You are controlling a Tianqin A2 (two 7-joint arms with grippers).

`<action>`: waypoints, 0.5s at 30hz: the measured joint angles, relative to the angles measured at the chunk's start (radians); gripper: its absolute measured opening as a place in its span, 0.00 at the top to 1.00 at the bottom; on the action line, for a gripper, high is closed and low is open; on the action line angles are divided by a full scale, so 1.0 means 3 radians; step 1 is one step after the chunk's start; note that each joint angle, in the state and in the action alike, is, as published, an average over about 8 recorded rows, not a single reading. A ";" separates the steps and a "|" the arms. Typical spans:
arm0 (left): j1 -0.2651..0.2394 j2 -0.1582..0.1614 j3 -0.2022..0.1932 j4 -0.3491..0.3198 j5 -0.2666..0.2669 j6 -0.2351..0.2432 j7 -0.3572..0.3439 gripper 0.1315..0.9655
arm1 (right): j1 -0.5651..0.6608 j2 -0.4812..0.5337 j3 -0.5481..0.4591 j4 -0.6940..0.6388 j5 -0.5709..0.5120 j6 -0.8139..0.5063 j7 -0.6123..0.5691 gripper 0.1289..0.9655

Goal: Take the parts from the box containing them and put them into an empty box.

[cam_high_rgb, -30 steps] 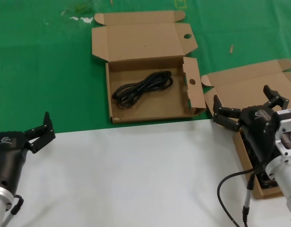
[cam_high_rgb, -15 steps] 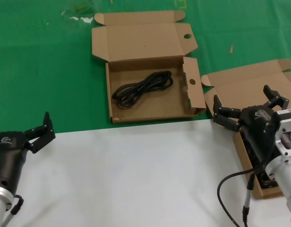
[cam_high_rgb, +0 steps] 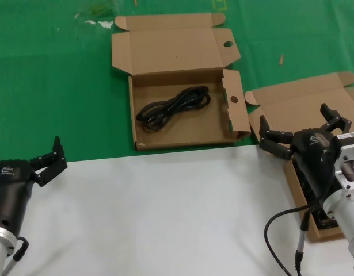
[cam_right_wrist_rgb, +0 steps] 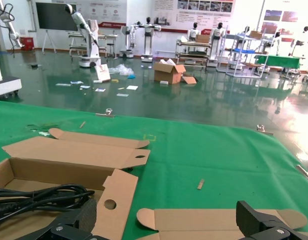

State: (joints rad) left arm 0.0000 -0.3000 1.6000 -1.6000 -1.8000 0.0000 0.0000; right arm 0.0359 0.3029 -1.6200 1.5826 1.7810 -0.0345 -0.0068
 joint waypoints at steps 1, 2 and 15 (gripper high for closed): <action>0.0000 0.0000 0.0000 0.0000 0.0000 0.0000 0.0000 0.00 | 0.0000 0.0000 0.0000 0.0000 0.0000 0.0000 0.0000 0.00; 0.0000 0.0000 0.0000 0.0000 0.0000 0.0000 0.0000 0.00 | 0.0000 0.0000 0.0000 0.0000 0.0000 0.0000 0.0000 0.00; 0.0000 0.0000 0.0000 0.0000 0.0000 0.0000 0.0000 0.00 | 0.0000 0.0000 0.0000 0.0000 0.0000 0.0000 0.0000 0.00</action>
State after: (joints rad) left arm 0.0000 -0.3000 1.6000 -1.6000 -1.8000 0.0000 0.0000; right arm 0.0359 0.3029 -1.6200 1.5826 1.7810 -0.0345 -0.0068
